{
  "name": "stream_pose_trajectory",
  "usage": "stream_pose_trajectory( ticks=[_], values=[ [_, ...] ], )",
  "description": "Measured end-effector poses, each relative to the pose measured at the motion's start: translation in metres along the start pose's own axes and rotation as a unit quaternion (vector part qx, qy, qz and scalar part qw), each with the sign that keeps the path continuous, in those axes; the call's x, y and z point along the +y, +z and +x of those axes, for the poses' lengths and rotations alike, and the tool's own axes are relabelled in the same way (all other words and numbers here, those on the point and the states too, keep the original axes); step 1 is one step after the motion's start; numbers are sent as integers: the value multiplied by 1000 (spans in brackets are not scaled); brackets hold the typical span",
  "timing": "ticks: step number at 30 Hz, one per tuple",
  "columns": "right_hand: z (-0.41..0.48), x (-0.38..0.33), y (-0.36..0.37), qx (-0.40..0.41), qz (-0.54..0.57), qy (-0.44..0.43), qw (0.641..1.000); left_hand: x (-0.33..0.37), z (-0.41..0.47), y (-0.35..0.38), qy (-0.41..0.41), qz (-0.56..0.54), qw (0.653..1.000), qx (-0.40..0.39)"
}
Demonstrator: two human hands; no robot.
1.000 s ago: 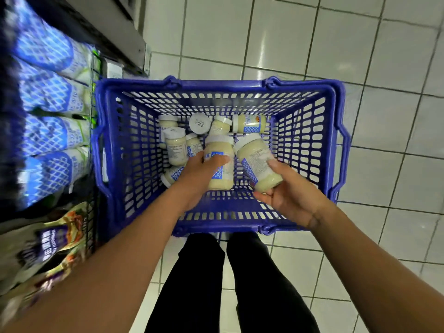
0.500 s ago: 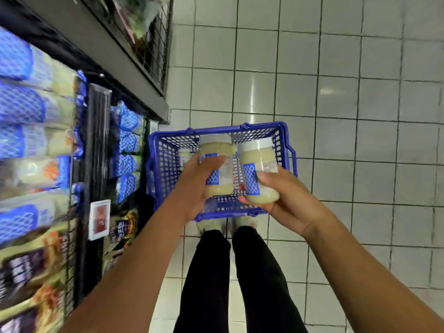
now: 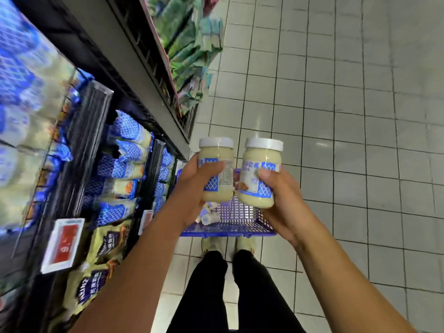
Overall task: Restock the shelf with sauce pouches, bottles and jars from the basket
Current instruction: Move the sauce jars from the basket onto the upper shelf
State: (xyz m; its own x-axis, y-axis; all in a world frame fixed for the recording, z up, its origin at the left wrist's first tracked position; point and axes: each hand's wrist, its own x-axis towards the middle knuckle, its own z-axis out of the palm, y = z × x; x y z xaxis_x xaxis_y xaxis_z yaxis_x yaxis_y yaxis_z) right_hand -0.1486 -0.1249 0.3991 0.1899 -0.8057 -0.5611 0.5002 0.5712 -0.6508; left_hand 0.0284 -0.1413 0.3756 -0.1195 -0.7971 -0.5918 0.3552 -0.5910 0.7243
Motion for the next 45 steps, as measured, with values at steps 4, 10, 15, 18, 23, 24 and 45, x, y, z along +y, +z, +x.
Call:
stream_pose_trajectory(
  ticks=[4,10,15,18,23,24,45],
  values=[
    [-16,-30,32,-28,-12,-15,999,35,-33,5,45,-27,998,19],
    [-38,-59,68,-73,-55,-24,995,63,-84,15,118,-49,990,53],
    [-54,-71,86,-168,-88,12,982,64,-130,27,176,-66,975,116],
    [-65,-74,94,-242,-137,20,960,56,-159,36,219,-102,955,172],
    [-89,-75,114,-338,-212,37,916,39,-212,51,274,-119,919,257],
    [-95,-73,118,-354,-222,43,907,36,-222,53,285,-117,909,279],
    [-341,66,160,-664,-337,128,655,-128,-527,94,393,-197,661,608]
  ],
)
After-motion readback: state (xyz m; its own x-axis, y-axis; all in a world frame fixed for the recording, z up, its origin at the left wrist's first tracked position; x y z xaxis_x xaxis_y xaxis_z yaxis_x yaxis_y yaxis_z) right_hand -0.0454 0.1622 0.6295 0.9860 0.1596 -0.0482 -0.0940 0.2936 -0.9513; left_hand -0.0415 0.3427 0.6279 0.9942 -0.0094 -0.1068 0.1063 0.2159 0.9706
